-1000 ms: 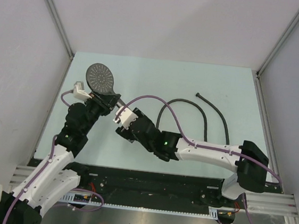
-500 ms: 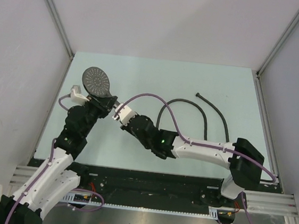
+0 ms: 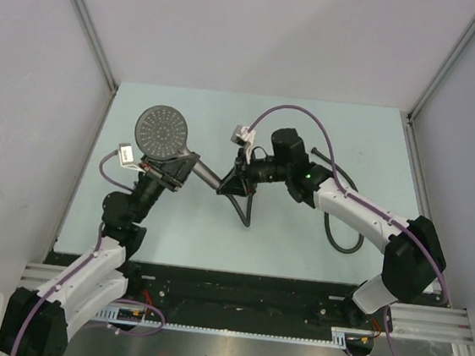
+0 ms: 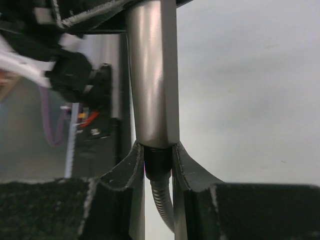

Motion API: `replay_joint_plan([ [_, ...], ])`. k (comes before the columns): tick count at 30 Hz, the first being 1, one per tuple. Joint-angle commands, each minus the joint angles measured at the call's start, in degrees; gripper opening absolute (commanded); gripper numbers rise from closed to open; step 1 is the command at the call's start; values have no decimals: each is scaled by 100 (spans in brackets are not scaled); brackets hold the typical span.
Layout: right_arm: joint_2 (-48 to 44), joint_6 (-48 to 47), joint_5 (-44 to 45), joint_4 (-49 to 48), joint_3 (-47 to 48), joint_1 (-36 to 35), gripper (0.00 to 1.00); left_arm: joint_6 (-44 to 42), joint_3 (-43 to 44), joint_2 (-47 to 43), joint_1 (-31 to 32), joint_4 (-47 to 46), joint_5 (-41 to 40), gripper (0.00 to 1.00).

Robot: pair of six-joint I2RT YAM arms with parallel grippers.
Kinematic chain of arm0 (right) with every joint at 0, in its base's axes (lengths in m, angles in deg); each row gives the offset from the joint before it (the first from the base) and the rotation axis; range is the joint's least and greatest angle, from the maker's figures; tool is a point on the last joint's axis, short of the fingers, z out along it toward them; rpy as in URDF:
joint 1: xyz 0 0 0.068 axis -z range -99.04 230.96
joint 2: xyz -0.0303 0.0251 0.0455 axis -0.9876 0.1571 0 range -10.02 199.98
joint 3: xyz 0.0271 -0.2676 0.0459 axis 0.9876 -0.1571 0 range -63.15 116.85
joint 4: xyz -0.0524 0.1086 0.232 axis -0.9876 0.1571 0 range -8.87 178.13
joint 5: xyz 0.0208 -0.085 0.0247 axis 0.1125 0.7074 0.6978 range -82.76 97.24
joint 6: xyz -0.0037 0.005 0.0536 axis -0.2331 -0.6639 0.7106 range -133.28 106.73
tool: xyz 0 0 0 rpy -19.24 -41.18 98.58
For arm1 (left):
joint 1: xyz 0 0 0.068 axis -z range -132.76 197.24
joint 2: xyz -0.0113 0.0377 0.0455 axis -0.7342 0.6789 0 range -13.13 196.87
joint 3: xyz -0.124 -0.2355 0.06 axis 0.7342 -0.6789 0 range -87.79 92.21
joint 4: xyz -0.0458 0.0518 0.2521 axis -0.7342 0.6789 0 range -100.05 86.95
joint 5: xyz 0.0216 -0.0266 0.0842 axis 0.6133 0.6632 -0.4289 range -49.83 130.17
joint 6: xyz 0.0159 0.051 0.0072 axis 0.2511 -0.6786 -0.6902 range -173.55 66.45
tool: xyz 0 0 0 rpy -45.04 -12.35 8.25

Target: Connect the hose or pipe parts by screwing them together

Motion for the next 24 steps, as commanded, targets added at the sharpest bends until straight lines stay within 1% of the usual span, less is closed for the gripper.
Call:
replay_joint_plan([
  [1,91,1473,-2839,-1318,187,904,0,-837,-44,350,-3,-1604,1482,0],
  [3,223,1852,-3081,-1531,178,922,0,-793,61,622,-12,-1744,1589,0],
  [4,267,1992,-3325,-1854,170,922,0,-766,79,702,-29,-1806,1633,0],
  [5,311,2420,-3441,-2057,161,896,0,-757,88,746,-38,-1876,1642,0],
  [7,382,2739,-3565,-2426,161,904,0,-731,105,790,-99,-2000,1651,1],
  [11,408,3170,-3688,-2647,152,931,0,-757,106,729,-240,-2035,1624,1],
  [12,426,3606,-3732,-2805,143,948,0,-757,140,737,-258,-2053,1642,1],
  [13,443,3776,-3723,-3041,143,966,0,-766,158,755,-284,-2062,1651,1],
  [16,496,4452,-3653,-3358,143,992,0,-714,272,930,-302,-2132,1826,1],
  [17,522,4637,-3644,-3456,134,1001,0,-670,316,1009,-310,-2262,2035,1],
  [18,549,4804,-3627,-3683,117,1019,3,-556,386,1106,-310,-2386,2133,1],
  [19,575,5224,-3635,-3894,91,1045,7,-468,404,1272,-354,-2535,2212,0],
  [20,627,5437,-3653,-4148,-14,1062,11,-293,396,1361,-372,-2797,2265,0],
  [21,645,5682,-3662,-4421,-76,1063,15,-257,387,1388,-381,-2826,2249,1],
  [22,663,6050,-3636,-4937,-120,1106,27,-265,369,1388,-398,-2818,2179,0],
  [24,689,6220,-3557,-5222,-269,1194,38,-265,299,1353,-425,-2757,1899,0],
])
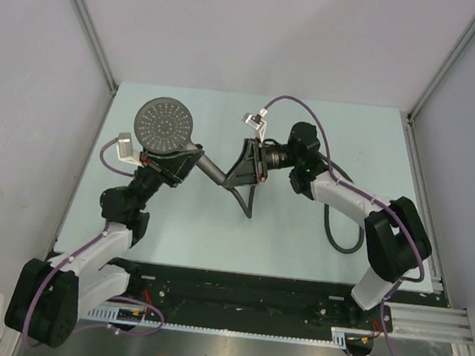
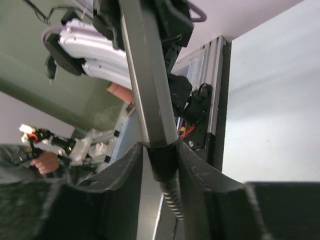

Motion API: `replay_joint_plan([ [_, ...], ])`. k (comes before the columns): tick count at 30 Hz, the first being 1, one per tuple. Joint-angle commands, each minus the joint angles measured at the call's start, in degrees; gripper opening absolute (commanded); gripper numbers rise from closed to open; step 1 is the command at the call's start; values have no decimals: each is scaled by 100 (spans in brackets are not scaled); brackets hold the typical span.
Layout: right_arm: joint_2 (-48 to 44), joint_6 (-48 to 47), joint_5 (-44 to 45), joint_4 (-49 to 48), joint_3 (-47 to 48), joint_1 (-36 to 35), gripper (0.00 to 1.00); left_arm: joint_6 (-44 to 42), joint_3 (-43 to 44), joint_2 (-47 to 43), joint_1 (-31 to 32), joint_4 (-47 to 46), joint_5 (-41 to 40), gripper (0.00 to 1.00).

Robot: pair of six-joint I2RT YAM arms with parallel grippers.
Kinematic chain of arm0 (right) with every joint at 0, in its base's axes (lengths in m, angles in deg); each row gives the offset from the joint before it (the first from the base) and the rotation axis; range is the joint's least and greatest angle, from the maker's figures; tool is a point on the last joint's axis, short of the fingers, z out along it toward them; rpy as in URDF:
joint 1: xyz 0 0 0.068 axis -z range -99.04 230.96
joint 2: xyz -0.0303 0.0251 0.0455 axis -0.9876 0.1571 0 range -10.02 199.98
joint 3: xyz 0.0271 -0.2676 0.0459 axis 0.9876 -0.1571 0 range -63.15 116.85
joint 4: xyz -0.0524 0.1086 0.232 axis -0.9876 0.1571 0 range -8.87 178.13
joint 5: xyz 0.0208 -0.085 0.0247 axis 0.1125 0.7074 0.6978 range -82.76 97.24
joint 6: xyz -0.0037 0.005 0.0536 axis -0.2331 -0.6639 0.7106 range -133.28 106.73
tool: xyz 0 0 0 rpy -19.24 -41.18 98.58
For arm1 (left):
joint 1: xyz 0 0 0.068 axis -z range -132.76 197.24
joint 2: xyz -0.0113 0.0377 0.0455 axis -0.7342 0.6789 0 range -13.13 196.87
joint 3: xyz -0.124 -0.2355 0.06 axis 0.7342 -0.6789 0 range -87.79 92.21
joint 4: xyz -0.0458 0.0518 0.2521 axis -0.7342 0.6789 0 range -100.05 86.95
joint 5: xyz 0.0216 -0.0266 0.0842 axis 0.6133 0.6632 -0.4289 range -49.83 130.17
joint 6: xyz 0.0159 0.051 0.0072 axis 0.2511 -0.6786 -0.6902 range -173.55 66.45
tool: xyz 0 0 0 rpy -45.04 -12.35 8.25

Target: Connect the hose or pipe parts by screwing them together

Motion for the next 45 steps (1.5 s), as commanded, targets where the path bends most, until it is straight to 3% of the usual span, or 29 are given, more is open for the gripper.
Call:
replay_joint_plan([
  [1,-126,1699,-64,-1523,-119,276,46,-593,-107,-4,-212,15,378,1],
  [5,-231,1411,217,-1375,-348,443,64,-759,-37,-145,-274,901,27,0],
  [7,-397,867,507,-472,-374,514,68,-786,6,-154,-283,1166,-149,1],
  [9,-721,-371,1119,911,-374,540,71,-760,77,-67,-292,1500,-211,1],
  [12,-1213,-1697,2408,2417,-366,540,85,-637,243,178,-309,2010,-396,0],
  [13,-1320,-1946,2798,2702,-366,532,99,-646,314,258,-310,2116,-387,0],
  [15,-1531,-2377,3806,3325,-366,505,100,-628,533,451,-318,2528,-431,0],
  [21,-1998,-2485,5401,4197,-366,382,100,-751,1473,1646,-397,3452,-80,1],
  [27,-2173,-2476,5676,4567,-366,356,100,-567,2493,3254,-652,3874,832,8],
  [30,-2296,-2599,5676,4647,-366,347,100,-715,2652,3738,-714,3945,782,19],
  [39,-2543,-2863,5860,4700,-366,321,100,-909,3460,4855,-784,4630,896,23],
  [45,-2630,-3038,6124,4805,-366,277,100,-1041,3873,5321,-819,5245,879,34],
])
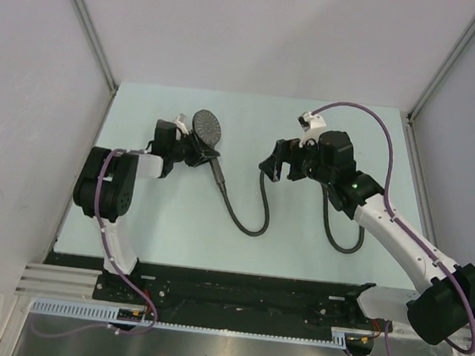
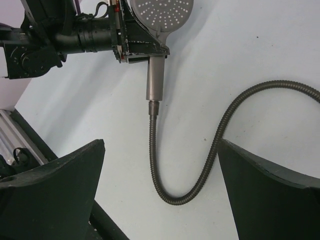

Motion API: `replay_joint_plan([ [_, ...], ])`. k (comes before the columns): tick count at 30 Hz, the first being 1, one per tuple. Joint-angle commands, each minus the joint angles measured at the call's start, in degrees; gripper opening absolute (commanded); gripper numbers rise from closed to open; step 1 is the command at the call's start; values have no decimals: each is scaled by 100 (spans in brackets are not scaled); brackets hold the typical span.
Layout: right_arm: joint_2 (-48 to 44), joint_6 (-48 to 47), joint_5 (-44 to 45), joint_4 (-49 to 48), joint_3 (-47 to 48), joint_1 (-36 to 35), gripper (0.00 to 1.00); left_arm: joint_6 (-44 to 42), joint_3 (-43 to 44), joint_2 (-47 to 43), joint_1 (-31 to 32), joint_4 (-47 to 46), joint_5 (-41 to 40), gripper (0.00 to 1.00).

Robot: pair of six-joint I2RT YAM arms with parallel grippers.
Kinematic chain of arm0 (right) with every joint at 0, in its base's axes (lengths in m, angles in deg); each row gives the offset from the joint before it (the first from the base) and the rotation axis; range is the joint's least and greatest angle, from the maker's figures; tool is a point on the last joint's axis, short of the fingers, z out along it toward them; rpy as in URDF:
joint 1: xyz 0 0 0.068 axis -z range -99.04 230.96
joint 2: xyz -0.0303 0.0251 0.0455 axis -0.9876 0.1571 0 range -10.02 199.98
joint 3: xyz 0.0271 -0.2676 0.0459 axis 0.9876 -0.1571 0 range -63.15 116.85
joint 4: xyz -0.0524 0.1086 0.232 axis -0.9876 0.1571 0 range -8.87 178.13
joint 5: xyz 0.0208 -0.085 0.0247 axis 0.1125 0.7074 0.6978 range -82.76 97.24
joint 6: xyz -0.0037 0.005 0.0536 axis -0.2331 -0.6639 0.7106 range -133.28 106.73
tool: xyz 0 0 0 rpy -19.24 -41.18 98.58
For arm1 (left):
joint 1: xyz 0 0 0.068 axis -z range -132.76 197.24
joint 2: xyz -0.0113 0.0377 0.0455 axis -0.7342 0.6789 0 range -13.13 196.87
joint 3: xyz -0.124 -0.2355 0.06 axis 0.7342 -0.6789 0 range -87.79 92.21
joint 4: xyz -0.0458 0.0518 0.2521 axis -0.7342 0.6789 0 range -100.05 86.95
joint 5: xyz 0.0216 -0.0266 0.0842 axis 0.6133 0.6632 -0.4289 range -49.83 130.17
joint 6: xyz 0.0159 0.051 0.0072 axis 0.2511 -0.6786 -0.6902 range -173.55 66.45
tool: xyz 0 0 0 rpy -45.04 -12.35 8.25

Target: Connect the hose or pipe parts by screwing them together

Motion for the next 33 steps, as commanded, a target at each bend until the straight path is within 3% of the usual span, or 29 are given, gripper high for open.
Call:
replay_joint_plan([
  [1,-185,-217,266,40,58,-38,100,-289,495,148,-81,264,249,36],
  [12,-167,-278,223,76,58,-38,100,-667,899,271,-107,1073,21,39],
  [18,-80,-287,284,137,58,-38,100,-1071,1048,78,-116,1810,-348,47],
  [21,-53,-287,363,163,58,-38,100,-1283,1119,-45,-124,2032,-559,58],
  [22,-44,-278,389,172,58,-38,100,-1300,1110,-132,-133,2049,-586,67],
  [24,-35,-287,468,225,58,-38,100,-1283,1093,-212,-168,2093,-639,70],
  [25,-27,-278,503,242,58,-38,100,-1283,1075,-308,-177,2111,-639,78],
  [27,-18,-278,539,277,58,-47,100,-1318,1084,-414,-204,2216,-657,81],
  [28,8,-244,643,295,58,-56,100,-1379,1136,-484,-204,2286,-648,91],
  [31,35,-121,1116,330,58,-126,100,-1704,1242,-870,-195,2673,-718,100],
  [33,26,2,1321,322,58,-205,100,-1949,1277,-1292,-195,2900,-761,100],
])
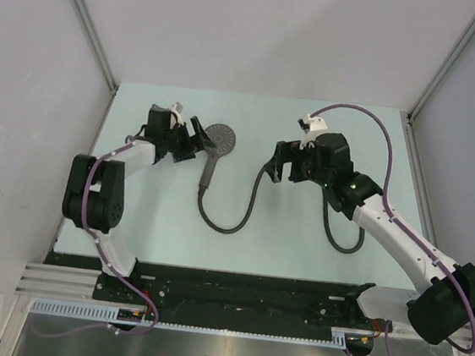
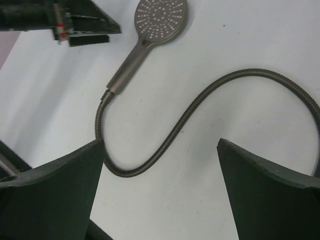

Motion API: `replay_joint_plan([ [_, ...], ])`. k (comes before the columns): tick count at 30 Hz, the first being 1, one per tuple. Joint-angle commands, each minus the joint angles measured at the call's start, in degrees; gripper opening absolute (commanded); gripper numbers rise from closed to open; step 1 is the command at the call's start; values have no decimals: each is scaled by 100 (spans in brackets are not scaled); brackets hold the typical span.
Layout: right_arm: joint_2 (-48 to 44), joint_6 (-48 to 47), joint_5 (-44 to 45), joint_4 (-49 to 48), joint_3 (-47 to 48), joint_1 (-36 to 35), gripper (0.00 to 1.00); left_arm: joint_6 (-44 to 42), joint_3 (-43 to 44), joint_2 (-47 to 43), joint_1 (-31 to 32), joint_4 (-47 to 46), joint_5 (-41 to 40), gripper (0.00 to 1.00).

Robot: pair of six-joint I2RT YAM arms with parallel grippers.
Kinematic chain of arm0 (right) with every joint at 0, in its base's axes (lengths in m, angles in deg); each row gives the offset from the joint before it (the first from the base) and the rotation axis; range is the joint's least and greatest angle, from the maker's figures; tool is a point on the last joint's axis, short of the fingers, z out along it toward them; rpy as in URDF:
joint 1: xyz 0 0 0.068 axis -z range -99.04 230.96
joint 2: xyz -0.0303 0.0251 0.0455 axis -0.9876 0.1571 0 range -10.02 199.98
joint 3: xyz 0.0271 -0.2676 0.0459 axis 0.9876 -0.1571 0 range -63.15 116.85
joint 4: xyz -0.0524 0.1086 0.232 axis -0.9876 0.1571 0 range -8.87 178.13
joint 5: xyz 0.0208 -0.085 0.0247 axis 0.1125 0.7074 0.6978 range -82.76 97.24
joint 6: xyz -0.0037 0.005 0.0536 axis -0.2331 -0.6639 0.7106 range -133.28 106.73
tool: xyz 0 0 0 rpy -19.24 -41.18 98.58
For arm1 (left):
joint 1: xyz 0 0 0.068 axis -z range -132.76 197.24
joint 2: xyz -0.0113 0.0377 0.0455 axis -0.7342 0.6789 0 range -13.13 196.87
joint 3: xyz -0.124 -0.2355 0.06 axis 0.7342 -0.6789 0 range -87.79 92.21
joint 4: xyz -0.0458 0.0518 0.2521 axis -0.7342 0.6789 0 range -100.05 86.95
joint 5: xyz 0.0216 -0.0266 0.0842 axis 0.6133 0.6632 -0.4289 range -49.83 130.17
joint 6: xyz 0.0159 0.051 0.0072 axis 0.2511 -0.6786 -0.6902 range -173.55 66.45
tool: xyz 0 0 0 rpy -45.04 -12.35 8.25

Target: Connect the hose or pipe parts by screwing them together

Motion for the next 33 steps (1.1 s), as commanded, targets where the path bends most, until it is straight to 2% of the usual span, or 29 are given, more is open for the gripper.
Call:
replay_joint_plan([
  [1,33,276,992,-72,58,-155,100,-641,324,-1020,-44,504,-119,100],
  [5,6,750,1206,-204,58,-269,100,-818,219,-1889,-44,522,398,100],
  [8,-20,769,1347,-178,58,-366,100,-923,-35,-2636,-35,522,777,100],
  [13,-46,690,1373,-37,50,-357,100,-1257,-912,-4260,-26,513,462,100],
  [20,-406,690,1075,95,-169,-401,100,-1371,-2101,-5835,-26,496,-48,100],
  [23,-687,698,934,-63,-424,-410,100,-1397,-2251,-6161,-26,496,-197,100],
  [33,-1795,663,890,-643,-1549,-401,100,-1442,-2190,-6241,-26,504,-242,100],
])
